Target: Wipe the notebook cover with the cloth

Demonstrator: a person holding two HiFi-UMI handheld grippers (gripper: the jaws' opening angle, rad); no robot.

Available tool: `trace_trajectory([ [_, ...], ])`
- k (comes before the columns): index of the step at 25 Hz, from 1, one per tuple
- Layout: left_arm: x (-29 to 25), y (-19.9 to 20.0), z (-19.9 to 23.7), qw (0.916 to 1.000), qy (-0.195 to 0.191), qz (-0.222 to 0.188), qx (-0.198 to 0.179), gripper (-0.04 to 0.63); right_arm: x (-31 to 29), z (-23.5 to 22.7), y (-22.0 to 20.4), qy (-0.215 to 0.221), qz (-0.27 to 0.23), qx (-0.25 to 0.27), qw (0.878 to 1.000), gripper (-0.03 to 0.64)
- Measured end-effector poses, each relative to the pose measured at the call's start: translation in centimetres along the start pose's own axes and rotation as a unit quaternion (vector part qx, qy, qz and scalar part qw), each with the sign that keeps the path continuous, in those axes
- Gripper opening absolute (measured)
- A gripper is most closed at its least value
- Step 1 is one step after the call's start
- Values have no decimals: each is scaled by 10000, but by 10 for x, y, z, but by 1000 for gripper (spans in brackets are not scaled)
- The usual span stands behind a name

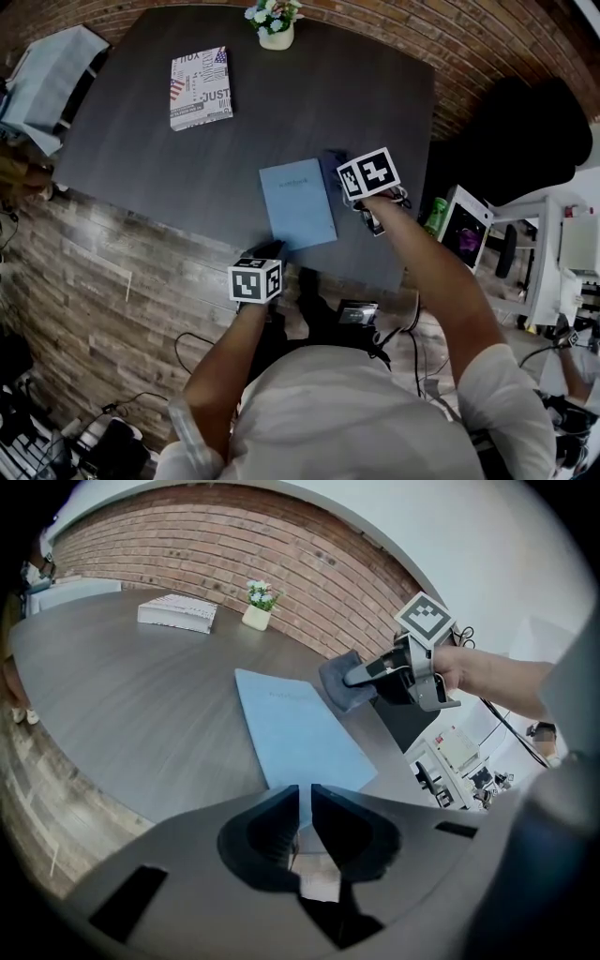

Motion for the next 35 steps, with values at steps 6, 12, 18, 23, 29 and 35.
trace_trajectory([
  [6,3,0,-4,9999,-98,-63,-32,48,10,30,4,352,-139,122,9992,97],
  [12,6,0,-6,9998,-173,-75,-33,48,9,73,5,799,-157,276,9963,97],
  [18,9,-4,-4,9998,-194,-49,9,48,3,115,5,1135,-90,479,9923,97],
  [23,10,-6,-3,9996,-246,-43,92,46,-1,142,4,1409,12,455,9890,97],
  [29,9,-7,-2,9996,-238,-14,128,38,-13,162,-5,1584,278,414,9861,97],
  [35,6,-9,-1,9995,-257,71,138,34,-21,150,-13,1510,393,246,9874,98],
])
Point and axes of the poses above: the fingertips, and each gripper's own axes: x backward along the fingers, z to its left, y out of its top, the point moved 3 cm from there along x, backward along the fingers, and after that the axes turned 13 degrees about -y, right-handed, at the moved point
